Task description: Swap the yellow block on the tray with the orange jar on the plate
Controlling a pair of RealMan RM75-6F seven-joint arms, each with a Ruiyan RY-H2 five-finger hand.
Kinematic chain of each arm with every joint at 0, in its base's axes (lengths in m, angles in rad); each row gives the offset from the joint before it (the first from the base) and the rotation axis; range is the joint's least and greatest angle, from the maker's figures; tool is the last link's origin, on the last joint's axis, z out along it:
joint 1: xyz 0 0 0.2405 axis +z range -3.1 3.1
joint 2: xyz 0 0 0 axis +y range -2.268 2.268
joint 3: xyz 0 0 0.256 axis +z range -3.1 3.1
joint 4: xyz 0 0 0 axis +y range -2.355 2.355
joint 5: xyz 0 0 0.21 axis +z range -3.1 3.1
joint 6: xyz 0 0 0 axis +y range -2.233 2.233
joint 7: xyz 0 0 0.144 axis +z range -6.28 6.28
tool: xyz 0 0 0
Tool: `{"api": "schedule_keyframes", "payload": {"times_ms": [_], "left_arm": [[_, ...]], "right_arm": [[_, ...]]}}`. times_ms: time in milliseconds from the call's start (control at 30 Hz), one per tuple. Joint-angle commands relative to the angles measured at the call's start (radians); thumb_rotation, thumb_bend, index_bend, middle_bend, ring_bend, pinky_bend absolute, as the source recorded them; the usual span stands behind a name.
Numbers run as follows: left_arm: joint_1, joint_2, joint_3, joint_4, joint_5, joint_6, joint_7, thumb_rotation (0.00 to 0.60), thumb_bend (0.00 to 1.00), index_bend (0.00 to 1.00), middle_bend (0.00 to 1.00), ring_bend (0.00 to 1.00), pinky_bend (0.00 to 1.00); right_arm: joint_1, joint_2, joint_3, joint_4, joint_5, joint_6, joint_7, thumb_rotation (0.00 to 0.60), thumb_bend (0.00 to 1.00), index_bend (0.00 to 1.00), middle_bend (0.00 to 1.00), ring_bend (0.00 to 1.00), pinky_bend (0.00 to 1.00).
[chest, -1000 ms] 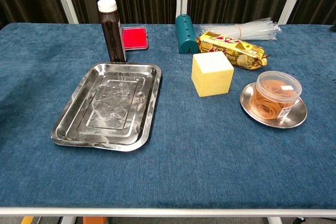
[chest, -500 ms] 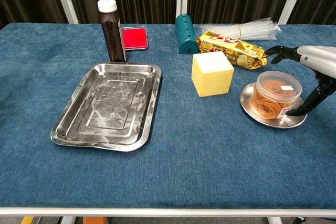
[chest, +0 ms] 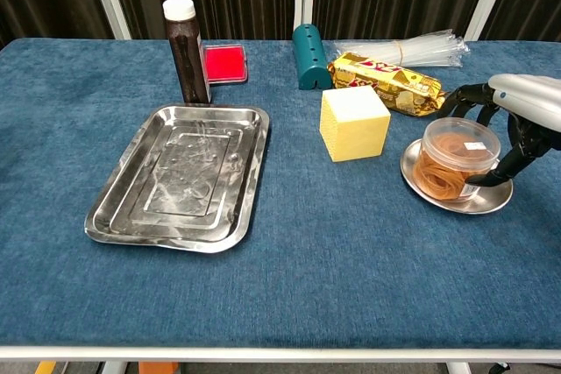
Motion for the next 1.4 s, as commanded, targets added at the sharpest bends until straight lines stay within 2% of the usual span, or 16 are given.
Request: {"api": "schedule_keyframes", "payload": {"times_ms": [33,200,333,700,900,933,1000,1067,1133,1233,1400], "left_arm": [[0.011,0.004,-0.001,0.0,0.007,0.007,-0.003,0.6,0.13,0.08,0.05,0.0,0.17],[0.032,0.017,-0.004,-0.002,0.015,0.021,-0.011,0.6,0.13,0.08,0.05,0.0,0.17],[0.043,0.023,-0.012,0.004,0.013,0.018,-0.03,0.6,0.12,0.08,0.05,0.0,0.17],[0.067,0.015,-0.018,0.034,0.013,0.004,-0.053,0.6,0.13,0.08,0.05,0.0,0.17],[0.076,0.012,-0.024,0.047,0.019,0.002,-0.074,0.6,0.13,0.08,0.05,0.0,0.17],[0.078,0.011,-0.025,0.049,0.022,0.004,-0.076,0.6,0.12,0.08,0.05,0.0,0.17],[0.081,0.01,-0.026,0.052,0.024,0.005,-0.079,0.6,0.12,0.08,0.05,0.0,0.17],[0.083,0.008,-0.027,0.057,0.022,0.0,-0.083,0.6,0.13,0.08,0.05,0.0,0.17],[0.085,0.008,-0.029,0.061,0.023,-0.003,-0.087,0.6,0.13,0.08,0.05,0.0,0.17],[0.089,0.007,-0.032,0.061,0.024,-0.002,-0.088,0.6,0.12,0.08,0.05,0.0,0.17],[0.092,0.011,-0.036,0.053,0.035,0.0,-0.091,0.6,0.12,0.08,0.05,0.0,0.17]], "right_arm": [[0.001,0.012,-0.006,-0.025,-0.031,0.017,0.01,0.6,0.22,0.4,0.4,0.41,0.63],[0.011,0.041,-0.012,-0.112,-0.136,0.061,-0.009,0.6,0.22,0.42,0.41,0.42,0.63],[0.049,0.022,-0.008,-0.152,-0.186,0.044,-0.032,0.6,0.22,0.42,0.42,0.43,0.64],[0.186,-0.157,0.017,0.002,-0.077,-0.103,-0.069,0.6,0.22,0.43,0.42,0.43,0.64],[0.221,-0.195,0.015,0.044,-0.06,-0.133,-0.063,0.6,0.2,0.42,0.42,0.43,0.64],[0.226,-0.193,0.011,0.043,-0.052,-0.145,-0.062,0.6,0.18,0.39,0.41,0.41,0.62],[0.235,-0.183,0.004,0.036,-0.039,-0.168,-0.055,0.6,0.11,0.29,0.35,0.32,0.54],[0.243,-0.169,-0.002,0.027,-0.034,-0.185,-0.049,0.6,0.02,0.15,0.23,0.16,0.37],[0.248,-0.157,-0.005,0.016,-0.033,-0.193,-0.035,0.6,0.0,0.03,0.13,0.03,0.21],[0.249,-0.134,-0.004,-0.008,-0.054,-0.192,-0.001,0.6,0.0,0.0,0.07,0.0,0.16],[0.219,-0.049,0.004,-0.09,-0.126,-0.114,0.032,0.6,0.0,0.0,0.06,0.0,0.15]]}}
